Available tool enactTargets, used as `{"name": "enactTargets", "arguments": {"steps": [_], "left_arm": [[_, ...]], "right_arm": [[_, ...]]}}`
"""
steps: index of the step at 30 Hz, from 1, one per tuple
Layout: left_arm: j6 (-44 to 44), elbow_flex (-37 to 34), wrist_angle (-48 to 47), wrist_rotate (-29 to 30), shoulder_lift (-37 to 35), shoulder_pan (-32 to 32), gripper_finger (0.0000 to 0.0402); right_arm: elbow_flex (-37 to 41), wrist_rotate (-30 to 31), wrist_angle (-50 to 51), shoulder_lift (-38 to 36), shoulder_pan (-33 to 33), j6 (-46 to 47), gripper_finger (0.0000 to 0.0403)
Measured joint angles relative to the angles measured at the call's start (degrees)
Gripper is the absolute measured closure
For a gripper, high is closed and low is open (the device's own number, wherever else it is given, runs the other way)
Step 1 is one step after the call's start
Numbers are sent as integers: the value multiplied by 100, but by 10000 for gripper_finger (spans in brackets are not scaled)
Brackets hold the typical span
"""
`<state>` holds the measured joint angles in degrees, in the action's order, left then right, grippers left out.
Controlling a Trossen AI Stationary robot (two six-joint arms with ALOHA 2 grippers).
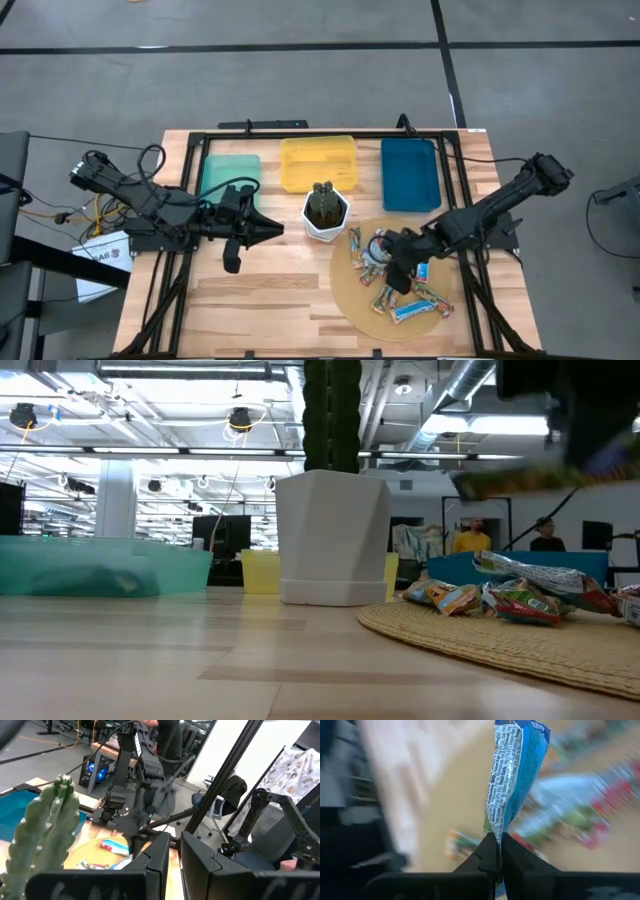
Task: Pick and place Granola Bars by type
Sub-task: Put the blue granola bar into the green bin
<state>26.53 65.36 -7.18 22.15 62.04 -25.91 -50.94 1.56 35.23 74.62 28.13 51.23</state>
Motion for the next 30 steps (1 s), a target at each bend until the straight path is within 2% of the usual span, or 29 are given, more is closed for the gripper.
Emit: {"name": "enactTargets", "arguments": {"steps": [12,23,30], "left_arm": [[67,-4,201,-82,525,2,360],[25,0,1353,-181,1032,7,360],[33,2,1528,-162,1089,48,360]], "right_arm": [[7,24,-2298,-322,-52,-582,402],[7,54,-4283,-353,-329,-1232,402],[7,388,-5236,-353,-453,-1781,402]]}}
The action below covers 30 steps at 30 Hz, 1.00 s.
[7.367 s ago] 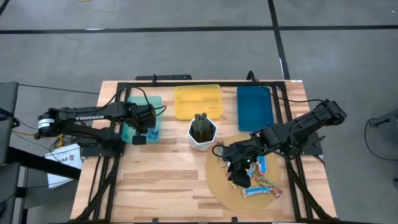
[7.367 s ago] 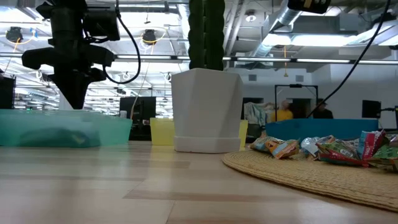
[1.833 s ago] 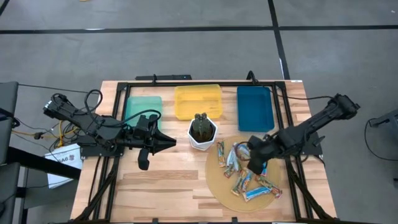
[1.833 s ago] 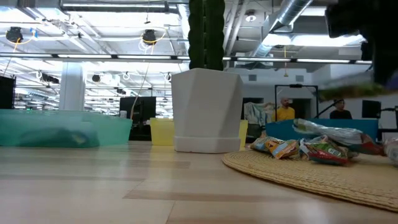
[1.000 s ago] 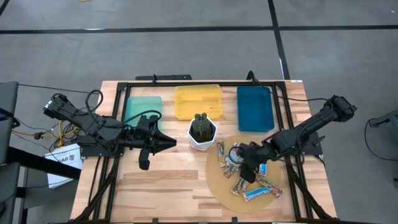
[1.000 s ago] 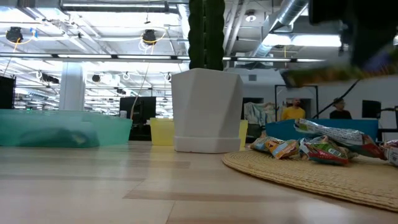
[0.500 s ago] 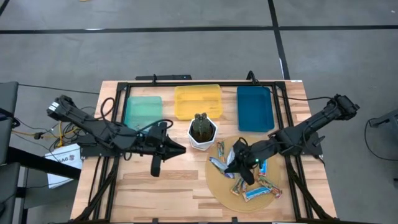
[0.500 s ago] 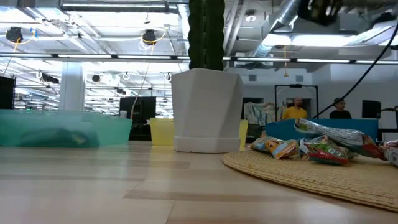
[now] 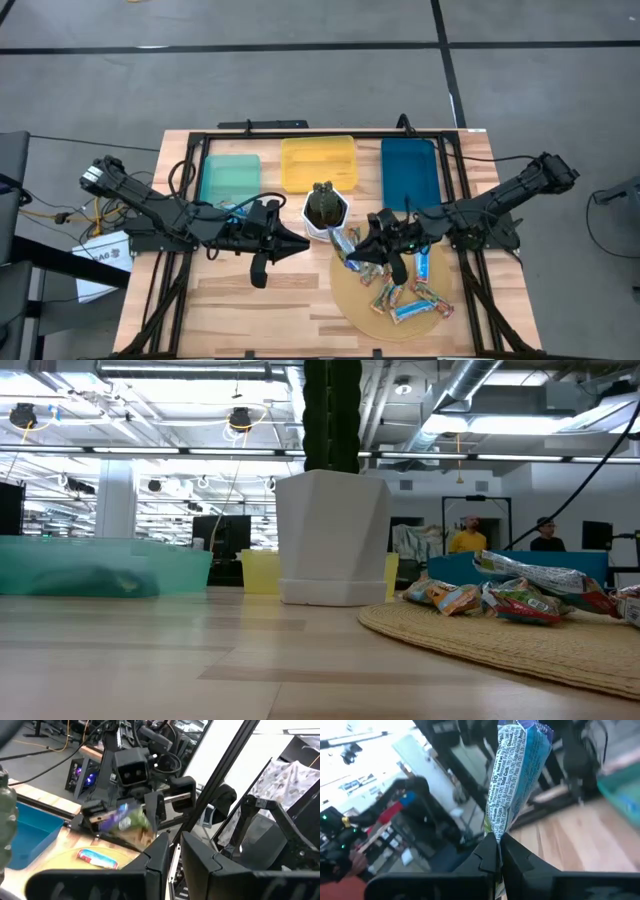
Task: Pick and place Granola Bars by type
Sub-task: Put the blue granola bar into the green bin
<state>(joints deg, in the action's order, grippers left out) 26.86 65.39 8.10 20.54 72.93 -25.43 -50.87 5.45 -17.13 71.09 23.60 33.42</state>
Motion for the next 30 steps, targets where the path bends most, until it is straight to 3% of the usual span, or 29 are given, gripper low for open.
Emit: {"name": "enactTargets", "arguments": {"steps": [7,14,19,30], "left_arm": [[71,0,351,103,-1,17,360],[184,2,363,76,26,173,351],[190,2,478,-99,106,301,304],[-222,1,923,-221,302,499,194]], "right_arm": [[-47,529,-305,2,0,-638,403],[-535,545,87,42,0,-1348,403],[-876,544,675,36,-13,-1526,403],[-918,689,682,44,-11,-1684,403]]}}
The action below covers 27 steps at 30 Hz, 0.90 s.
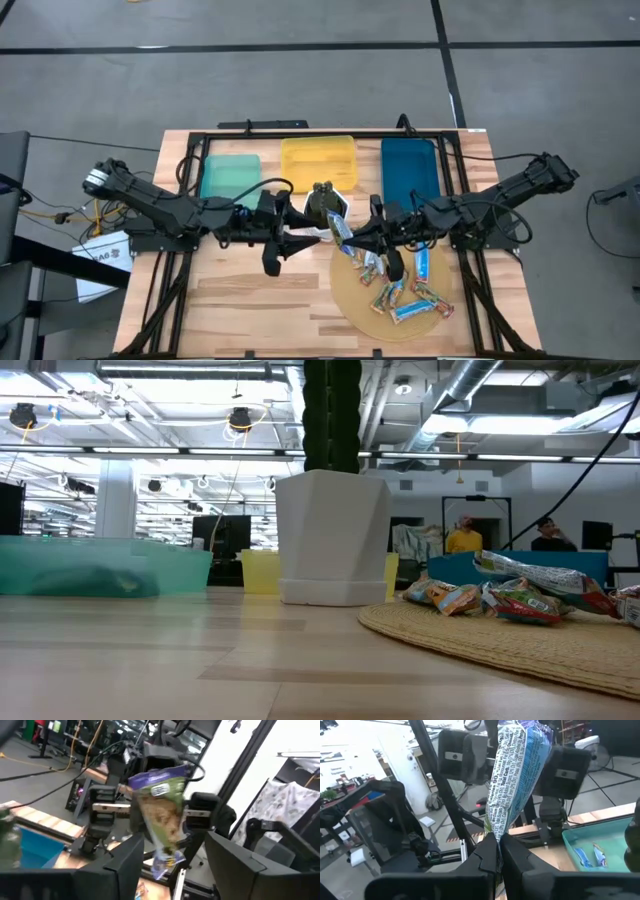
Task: Pick and place Granola Bars by type
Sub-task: Put the blue granola bar into the green bin
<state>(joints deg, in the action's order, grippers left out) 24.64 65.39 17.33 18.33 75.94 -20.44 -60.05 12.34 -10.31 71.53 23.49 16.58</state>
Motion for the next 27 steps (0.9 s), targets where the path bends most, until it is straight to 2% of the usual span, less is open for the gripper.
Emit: {"name": "enactTargets", "arguments": {"steps": [4,10,27], "left_arm": [[0,2,146,1,170,109,178],[-234,3,977,-240,553,237,170],[-496,386,1062,-278,911,403,171]], "right_arm": [[0,0,-6,0,-5,-16,403],[2,-17,-46,0,-79,-55,403],[4,-42,-43,0,-114,-64,403]]}}
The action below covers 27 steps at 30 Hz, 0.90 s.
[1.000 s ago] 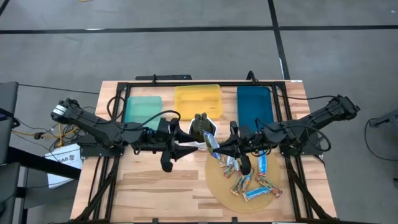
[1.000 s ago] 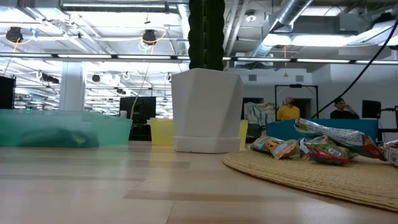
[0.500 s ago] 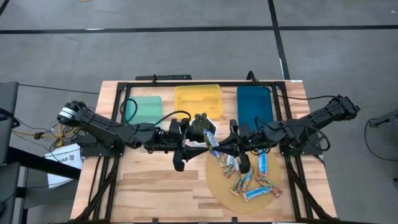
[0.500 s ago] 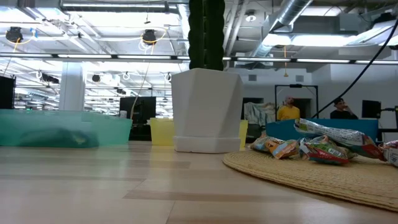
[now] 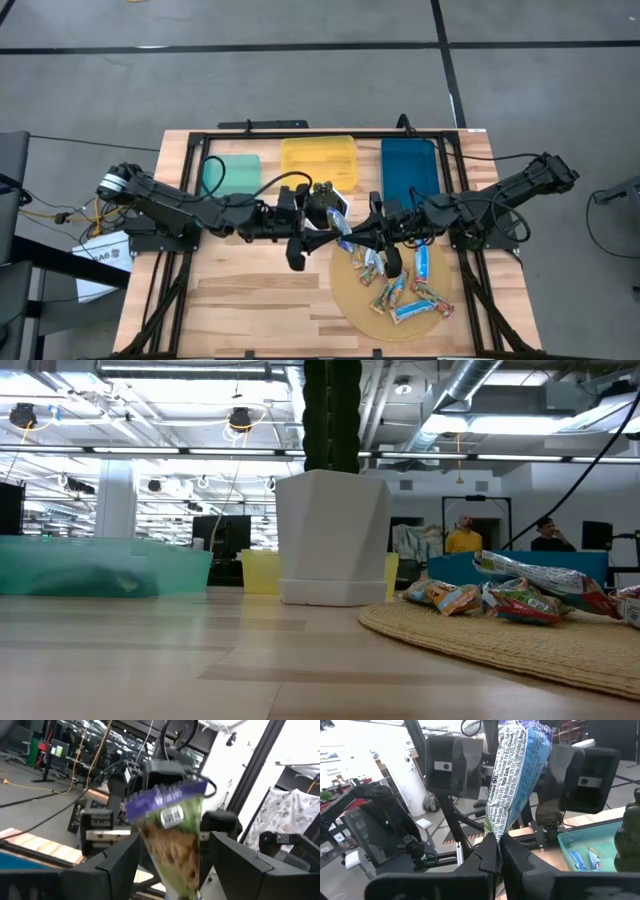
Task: Pick and place Granola Bars by type
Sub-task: Put the blue granola bar into the green bin
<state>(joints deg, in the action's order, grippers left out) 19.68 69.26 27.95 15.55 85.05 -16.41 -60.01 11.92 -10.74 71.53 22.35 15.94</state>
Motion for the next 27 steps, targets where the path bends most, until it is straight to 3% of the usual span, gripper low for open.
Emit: {"name": "enactTargets", "arguments": {"steps": [7,20,27], "left_arm": [[-2,72,-23,-16,105,34,186],[31,72,-23,-304,141,34,322],[37,70,-25,-441,141,31,355]], "right_arm": [[2,-4,22,0,0,-2,403],[2,-20,42,0,0,-2,403],[2,-264,42,0,-6,-4,402]]}}
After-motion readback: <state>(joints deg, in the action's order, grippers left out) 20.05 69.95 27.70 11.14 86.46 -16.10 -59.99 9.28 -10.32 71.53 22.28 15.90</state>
